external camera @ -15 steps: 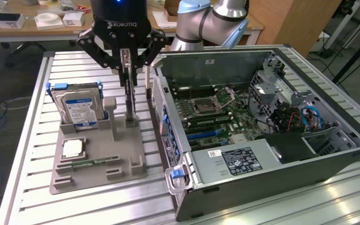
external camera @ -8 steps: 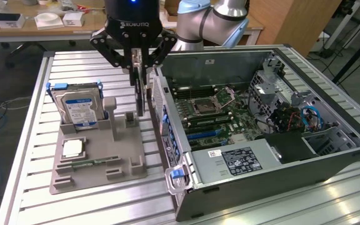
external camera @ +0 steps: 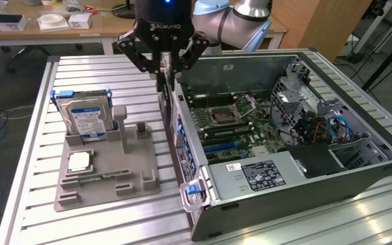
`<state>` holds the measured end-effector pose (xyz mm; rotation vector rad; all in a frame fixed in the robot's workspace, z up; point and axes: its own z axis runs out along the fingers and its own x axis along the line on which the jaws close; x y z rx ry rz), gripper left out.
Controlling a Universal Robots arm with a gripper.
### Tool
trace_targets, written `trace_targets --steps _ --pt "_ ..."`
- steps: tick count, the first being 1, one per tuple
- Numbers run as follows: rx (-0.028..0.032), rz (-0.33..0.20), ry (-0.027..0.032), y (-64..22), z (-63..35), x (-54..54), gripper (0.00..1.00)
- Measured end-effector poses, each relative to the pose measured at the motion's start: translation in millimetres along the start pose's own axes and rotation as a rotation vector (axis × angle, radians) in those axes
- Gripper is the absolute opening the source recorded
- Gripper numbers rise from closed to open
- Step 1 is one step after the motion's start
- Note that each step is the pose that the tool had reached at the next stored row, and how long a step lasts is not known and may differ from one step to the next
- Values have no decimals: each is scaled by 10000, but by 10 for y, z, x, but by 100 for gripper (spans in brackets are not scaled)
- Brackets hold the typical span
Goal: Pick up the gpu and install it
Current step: 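Insert the gpu into the slot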
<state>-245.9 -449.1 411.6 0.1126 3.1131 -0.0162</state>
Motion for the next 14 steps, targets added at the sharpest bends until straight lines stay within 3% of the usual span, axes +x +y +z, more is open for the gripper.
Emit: trace_targets --steps 14 --pt "0 -6 0 20 7 -273 26"
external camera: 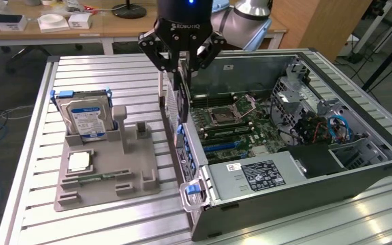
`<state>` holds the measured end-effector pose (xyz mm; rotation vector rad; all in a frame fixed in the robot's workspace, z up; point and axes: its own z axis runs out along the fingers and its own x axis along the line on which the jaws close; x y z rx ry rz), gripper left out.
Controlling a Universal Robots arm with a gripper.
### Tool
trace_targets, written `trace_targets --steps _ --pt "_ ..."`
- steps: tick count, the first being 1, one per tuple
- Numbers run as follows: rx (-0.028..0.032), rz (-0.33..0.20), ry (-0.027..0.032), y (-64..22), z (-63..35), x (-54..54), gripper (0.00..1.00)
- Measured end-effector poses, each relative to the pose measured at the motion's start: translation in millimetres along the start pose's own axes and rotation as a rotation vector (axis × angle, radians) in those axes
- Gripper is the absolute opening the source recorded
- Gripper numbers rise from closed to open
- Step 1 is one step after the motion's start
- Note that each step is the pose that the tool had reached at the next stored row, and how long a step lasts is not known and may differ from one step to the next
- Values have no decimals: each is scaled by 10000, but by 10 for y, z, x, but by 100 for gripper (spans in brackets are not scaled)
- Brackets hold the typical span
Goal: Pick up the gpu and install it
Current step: 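Insert the gpu into the slot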
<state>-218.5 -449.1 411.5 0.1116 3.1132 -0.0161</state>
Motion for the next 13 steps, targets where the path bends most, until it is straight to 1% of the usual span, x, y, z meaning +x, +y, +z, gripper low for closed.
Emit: trace_targets --steps 7,13 --pt "0 -5 0 8 3 -121 26" --pt "0 -6 0 14 5 -195 26"
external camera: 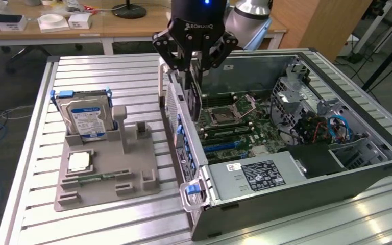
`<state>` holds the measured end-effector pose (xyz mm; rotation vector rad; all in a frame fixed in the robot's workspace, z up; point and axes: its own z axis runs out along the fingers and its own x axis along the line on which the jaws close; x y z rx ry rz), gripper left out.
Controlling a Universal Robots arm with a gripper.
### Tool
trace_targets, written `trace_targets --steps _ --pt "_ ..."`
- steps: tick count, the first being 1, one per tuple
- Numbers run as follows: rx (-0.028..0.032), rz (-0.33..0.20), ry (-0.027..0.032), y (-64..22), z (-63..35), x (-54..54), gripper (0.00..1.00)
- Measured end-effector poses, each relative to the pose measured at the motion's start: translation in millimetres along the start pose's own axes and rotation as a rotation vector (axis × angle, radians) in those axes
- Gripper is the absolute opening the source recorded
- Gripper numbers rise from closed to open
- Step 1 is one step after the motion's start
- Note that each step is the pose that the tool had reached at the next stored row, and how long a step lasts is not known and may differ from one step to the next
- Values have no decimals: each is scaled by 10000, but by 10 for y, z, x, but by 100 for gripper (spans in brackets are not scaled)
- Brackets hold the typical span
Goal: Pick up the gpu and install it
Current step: 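Insert the gpu into the slot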
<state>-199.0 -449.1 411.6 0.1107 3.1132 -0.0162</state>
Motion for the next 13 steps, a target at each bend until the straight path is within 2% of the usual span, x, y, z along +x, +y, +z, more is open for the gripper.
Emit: trace_targets --steps 13 --pt "0 -6 0 11 4 -159 26"
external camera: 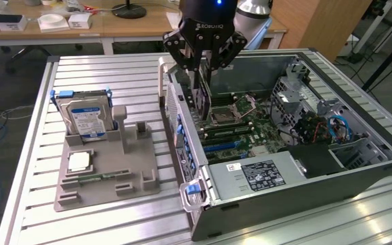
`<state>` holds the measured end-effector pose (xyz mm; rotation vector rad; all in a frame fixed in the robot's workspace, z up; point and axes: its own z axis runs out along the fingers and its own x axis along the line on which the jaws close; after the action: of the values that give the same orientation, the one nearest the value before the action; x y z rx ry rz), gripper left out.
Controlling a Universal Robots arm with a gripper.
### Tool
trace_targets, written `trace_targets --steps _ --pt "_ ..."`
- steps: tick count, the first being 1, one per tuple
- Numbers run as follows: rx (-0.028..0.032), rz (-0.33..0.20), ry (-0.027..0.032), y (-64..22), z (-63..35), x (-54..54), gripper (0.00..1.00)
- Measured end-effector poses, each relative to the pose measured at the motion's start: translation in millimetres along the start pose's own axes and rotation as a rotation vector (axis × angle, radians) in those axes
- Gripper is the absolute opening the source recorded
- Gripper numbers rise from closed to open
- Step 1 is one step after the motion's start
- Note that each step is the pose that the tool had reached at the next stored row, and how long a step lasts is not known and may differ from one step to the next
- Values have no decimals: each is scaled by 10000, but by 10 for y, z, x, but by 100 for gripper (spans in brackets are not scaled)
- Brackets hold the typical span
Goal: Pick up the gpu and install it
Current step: 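Insert the gpu into the slot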
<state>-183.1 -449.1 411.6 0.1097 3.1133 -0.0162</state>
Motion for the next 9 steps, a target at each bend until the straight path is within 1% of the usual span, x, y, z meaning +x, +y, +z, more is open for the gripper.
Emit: trace_targets --steps 9 --pt "0 -15 0 12 4 -167 26"
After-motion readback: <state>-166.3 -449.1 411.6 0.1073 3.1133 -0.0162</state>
